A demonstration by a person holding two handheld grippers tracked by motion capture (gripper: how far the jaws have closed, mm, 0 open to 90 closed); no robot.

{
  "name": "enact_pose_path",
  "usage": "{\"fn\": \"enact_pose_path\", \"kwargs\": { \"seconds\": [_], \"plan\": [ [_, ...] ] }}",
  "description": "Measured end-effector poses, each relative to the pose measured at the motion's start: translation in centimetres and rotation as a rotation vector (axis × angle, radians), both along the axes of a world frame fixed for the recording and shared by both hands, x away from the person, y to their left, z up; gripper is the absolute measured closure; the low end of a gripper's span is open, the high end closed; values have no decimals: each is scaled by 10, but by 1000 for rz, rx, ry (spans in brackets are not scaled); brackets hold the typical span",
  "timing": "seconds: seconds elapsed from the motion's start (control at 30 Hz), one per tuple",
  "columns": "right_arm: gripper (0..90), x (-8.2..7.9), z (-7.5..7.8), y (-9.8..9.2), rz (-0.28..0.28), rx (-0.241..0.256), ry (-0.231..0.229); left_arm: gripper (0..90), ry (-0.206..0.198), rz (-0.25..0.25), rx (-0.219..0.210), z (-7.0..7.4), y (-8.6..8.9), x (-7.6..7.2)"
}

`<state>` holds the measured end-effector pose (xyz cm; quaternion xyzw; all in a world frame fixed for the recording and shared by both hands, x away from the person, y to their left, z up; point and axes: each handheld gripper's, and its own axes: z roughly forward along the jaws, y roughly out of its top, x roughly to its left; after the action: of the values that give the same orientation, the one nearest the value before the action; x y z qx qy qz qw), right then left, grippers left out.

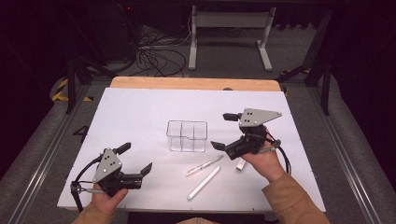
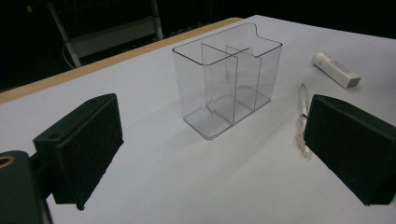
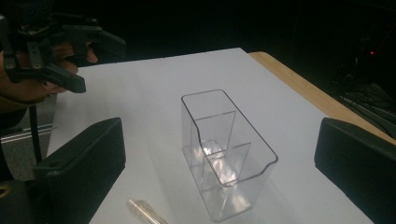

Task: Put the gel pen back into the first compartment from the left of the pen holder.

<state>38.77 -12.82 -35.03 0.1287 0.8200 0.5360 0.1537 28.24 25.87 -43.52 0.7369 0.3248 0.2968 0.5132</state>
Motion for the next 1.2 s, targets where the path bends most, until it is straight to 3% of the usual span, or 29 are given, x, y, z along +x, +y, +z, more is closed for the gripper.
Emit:
{"fn": "enact_pose_path", "kwargs": {
  "seconds": [0.17,0.43,0.73,1.03,1.2],
  "plan": [
    [27,-2,-2,-10,-13,11,-1,53,-1,-12,8,1,-3,0],
    [18,-13,-11,-24,-37,37,-1,96,0,-31,-21,2,-3,-1],
    [5,-37,-52,-55,-153,84,18,103,23,-35,-11,6,-9,-1],
    [10,-47,-85,-67,-209,78,54,96,38,-48,5,8,-16,0],
    [9,-49,-99,-76,-224,77,65,96,69,-53,-1,12,-18,3]
  ]
}}
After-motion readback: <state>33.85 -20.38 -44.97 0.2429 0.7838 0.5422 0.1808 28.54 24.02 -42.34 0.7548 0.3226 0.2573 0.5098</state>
